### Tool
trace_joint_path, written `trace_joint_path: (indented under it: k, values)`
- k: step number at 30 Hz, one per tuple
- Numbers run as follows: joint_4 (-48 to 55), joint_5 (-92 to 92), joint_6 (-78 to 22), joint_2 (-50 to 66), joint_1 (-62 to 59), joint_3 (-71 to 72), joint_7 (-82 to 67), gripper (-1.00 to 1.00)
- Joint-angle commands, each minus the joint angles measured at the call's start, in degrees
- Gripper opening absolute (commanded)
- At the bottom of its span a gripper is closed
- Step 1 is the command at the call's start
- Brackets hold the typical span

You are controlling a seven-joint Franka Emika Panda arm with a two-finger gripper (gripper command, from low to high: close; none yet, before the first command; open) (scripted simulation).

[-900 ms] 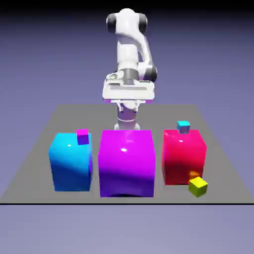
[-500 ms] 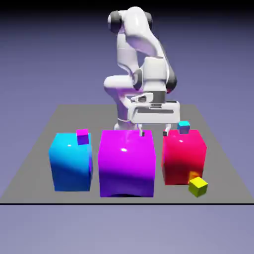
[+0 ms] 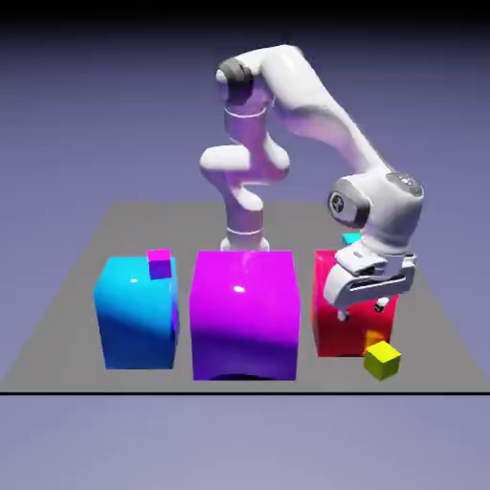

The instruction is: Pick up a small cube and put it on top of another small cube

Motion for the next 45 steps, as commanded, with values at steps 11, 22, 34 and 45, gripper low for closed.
trace_joint_path:
  k: [11,22,34,45]
  values:
    - [20.68,-8.29,-21.76,22.84,-0.05,11.73,5.83,0.0]
    - [30.48,-14.94,-32.55,39.03,-1.51,18.96,10.69,0.0]
    - [34.21,-15.41,-35.68,37.92,-1.6,19.25,7.27,-1.0]
    - [27.74,-28.39,-28.19,29.57,-16.36,11.46,-20.14,-1.0]
